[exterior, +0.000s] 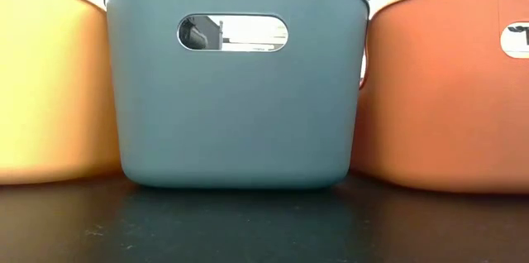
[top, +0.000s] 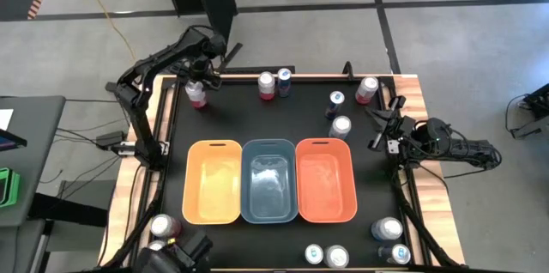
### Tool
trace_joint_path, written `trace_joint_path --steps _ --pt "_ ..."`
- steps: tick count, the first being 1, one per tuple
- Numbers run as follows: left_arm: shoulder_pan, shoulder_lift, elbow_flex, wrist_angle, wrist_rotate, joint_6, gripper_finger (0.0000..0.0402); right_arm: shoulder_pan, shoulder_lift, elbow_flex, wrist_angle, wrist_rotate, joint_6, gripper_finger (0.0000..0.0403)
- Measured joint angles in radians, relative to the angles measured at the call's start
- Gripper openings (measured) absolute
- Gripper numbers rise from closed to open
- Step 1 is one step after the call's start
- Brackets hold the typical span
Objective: Sort soda cans
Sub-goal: Put the top left pink-white soda can into the yellow bin
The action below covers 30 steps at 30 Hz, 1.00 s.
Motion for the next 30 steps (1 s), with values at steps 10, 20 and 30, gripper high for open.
trace_joint_path --steps 10,20,30 --pt "-0.123 -0.107 0.0 -0.023 0.022 -0.009 0.0278 0.0 0.0 0.0 0.0 0.0 0.0 0.0022" --pt "-0.254 -0.244 0.002 -0.022 0.021 -0.066 0.0278 0.0 0.0 0.0 0.0 0.0 0.0 0.0022" --pt "-0.411 -0.282 0.089 -0.015 0.05 -0.069 0.0278 0.0 0.0 0.0 0.014 0.001 0.001 0.0022"
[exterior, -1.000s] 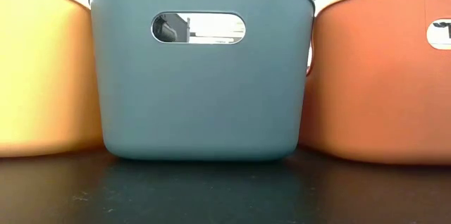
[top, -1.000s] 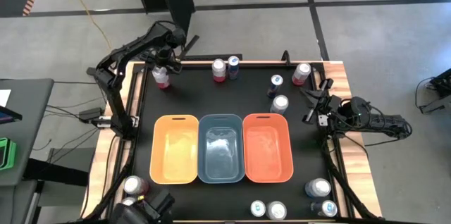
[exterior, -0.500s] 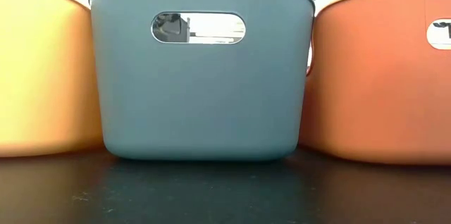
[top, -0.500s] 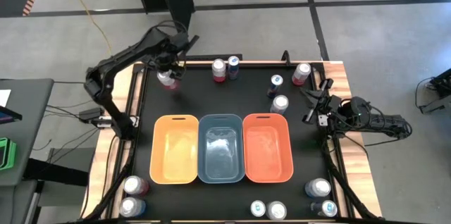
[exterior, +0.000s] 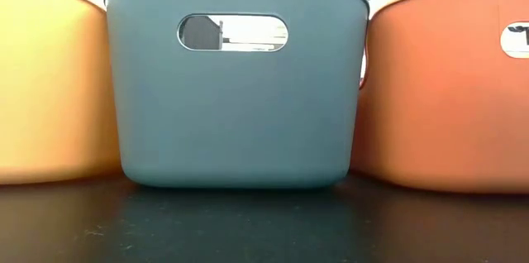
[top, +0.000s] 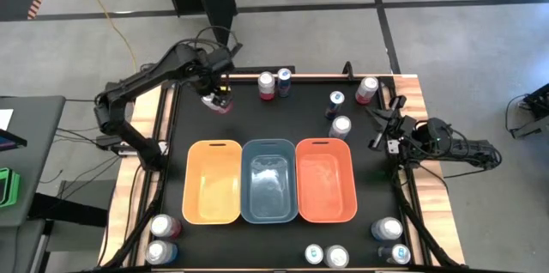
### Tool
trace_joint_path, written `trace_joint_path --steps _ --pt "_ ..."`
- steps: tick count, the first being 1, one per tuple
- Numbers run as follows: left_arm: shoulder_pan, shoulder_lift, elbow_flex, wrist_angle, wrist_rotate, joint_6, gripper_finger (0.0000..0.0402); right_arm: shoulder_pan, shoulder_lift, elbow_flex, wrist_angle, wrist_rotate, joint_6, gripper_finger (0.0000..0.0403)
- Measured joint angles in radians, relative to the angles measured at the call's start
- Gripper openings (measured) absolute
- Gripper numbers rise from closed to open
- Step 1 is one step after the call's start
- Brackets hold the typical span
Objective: Sort soda cans
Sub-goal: Put the top left pink-white soda can into the yellow bin
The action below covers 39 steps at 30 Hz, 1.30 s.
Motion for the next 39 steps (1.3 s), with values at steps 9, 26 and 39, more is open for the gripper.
trace_joint_path --steps 9,26,39 --pt "-0.137 0.0 0.161 -0.009 0.0 0.007 0.0278 0.0 0.0 0.0 -0.007 0.0 0.027 0.0022" --pt "-0.425 0.006 0.231 -0.029 0.0 -0.18 0.0278 0.0 0.0 0.0 -0.022 0.0 0.03 0.0022" --pt "-0.598 0.003 0.256 -0.043 0.056 -0.319 0.0278 0.0 0.0 0.0 -0.022 0.0 0.029 0.0022"
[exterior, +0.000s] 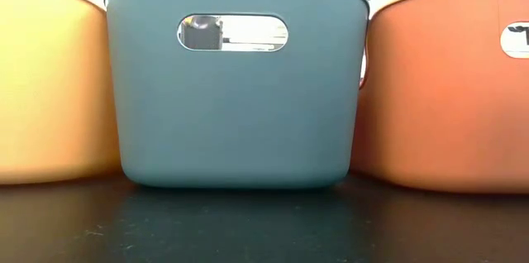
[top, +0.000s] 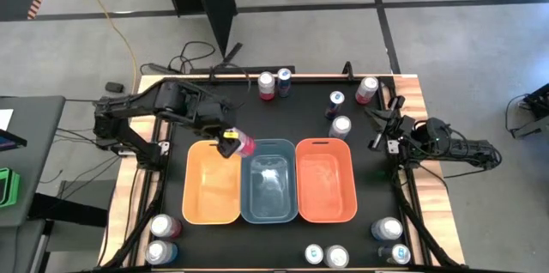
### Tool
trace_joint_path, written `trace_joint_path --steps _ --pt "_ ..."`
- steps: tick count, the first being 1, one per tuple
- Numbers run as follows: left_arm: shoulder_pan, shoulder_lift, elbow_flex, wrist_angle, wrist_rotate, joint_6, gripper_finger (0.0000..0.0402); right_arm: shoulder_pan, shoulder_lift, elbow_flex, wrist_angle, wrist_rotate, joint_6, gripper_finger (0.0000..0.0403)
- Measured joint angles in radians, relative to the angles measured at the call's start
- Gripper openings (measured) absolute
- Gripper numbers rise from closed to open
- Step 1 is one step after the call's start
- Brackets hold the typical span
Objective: Sort soda cans
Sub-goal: Put the top left pink-white soda can into the yellow bin
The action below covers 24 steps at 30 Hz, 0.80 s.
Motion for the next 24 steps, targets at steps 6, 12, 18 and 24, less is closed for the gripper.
trace_joint_path --steps 6,12,18,24 --pt "-0.068 0.0 0.0 0.001 0.02 -0.076 0.0278 0.0 0.0 0.0 0.0 0.0 0.01 0.0022" --pt "-0.147 0.015 0.0 0.001 0.012 -0.191 0.0278 0.001 0.0 0.0 0.0 0.0 0.013 0.0022" --pt "-0.224 0.072 -0.012 0.005 0.013 -0.273 0.0278 0.001 0.0 0.0 -0.003 0.0 0.016 0.0022" --pt "-0.241 0.083 -0.094 0.001 0.031 -0.361 0.0278 0.001 0.0 0.0 -0.003 0.0 0.029 0.0022"
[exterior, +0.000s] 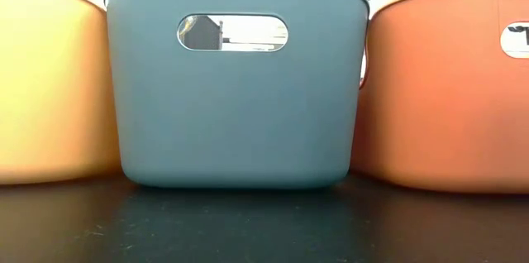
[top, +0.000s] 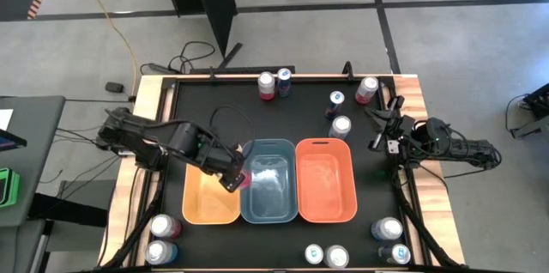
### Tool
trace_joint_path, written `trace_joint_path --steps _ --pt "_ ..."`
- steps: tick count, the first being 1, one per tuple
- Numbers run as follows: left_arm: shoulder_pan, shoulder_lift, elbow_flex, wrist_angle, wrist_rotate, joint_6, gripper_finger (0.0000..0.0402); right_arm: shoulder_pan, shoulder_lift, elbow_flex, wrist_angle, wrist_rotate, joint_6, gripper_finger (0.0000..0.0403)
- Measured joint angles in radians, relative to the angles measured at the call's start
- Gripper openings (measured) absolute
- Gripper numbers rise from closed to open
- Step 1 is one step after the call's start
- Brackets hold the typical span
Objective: Sort soda cans
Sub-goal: Put the top left pink-white soda can into the yellow bin
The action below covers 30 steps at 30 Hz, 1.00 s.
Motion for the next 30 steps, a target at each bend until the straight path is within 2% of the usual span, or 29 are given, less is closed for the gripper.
trace_joint_path --steps 15,24,30 --pt "-0.002 -0.05 -0.039 0.002 0.093 -0.086 0.0278 0.001 0.0 0.0 0.0 0.0 0.006 0.0022" --pt "-0.032 -0.05 -0.184 0.0 0.257 -0.151 0.0278 0.001 0.0 0.0 -0.004 0.0 0.006 0.0022" --pt "-0.039 -0.05 -0.262 0.0 0.259 -0.188 0.0278 0.001 0.0 0.0 -0.002 0.0 0.005 0.0022"
